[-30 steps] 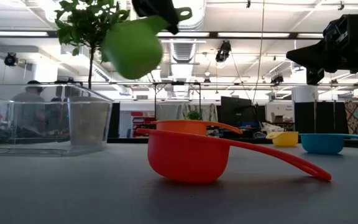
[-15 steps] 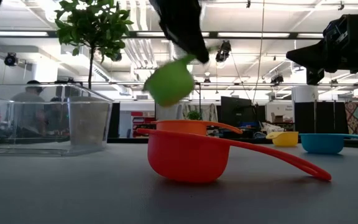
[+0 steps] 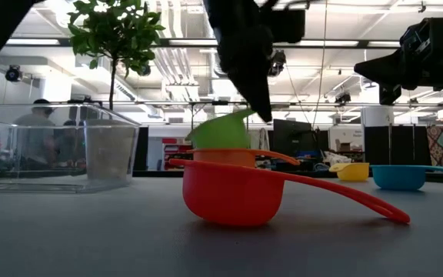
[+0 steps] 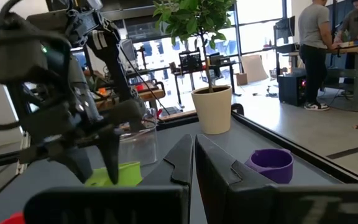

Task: Nest measuring cups in basket
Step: Stack the green measuring cup on top of the orange measuring cup, then stack the purple measuring cup on top of the green measuring cup

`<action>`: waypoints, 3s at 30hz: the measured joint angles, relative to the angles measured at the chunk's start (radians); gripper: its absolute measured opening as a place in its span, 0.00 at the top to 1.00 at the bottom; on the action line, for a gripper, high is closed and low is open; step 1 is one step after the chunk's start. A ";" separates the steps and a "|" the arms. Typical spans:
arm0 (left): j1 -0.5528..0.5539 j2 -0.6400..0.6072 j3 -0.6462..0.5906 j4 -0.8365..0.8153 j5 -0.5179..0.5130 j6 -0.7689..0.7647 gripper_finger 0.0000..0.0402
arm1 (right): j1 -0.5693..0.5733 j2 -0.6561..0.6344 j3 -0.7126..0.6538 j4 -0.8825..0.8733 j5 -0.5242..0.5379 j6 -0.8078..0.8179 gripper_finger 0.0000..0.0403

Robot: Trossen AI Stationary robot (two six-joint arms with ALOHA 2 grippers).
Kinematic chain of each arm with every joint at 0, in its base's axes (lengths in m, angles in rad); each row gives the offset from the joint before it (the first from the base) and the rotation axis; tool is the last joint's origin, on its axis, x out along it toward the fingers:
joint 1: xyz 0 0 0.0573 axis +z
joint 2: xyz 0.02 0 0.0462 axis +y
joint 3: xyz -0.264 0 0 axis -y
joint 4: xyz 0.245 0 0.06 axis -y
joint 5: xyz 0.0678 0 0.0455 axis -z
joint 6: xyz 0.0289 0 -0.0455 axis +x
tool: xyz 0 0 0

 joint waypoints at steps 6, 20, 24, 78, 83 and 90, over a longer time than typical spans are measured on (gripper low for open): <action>0.007 0.108 0.156 -0.116 -0.001 0.008 0.63 | 0.000 0.000 0.000 0.000 0.000 0.000 0.98; 0.012 0.145 0.326 -0.242 -0.026 -0.021 0.47 | 0.000 0.000 0.000 0.000 0.000 0.000 0.98; 0.019 0.131 0.356 -0.250 -0.089 -0.022 0.44 | 0.000 0.000 0.000 0.000 0.000 0.000 0.98; 0.502 -0.105 -0.327 0.349 -0.079 0.442 0.48 | 0.000 0.000 0.000 -0.001 0.000 0.000 0.98; 0.515 -0.071 -0.289 0.329 -0.069 0.514 0.50 | 0.000 0.000 0.000 0.000 0.000 0.000 0.98; 0.547 0.014 -0.201 0.218 -0.001 0.557 0.55 | 0.000 0.000 0.000 0.000 0.000 0.000 0.98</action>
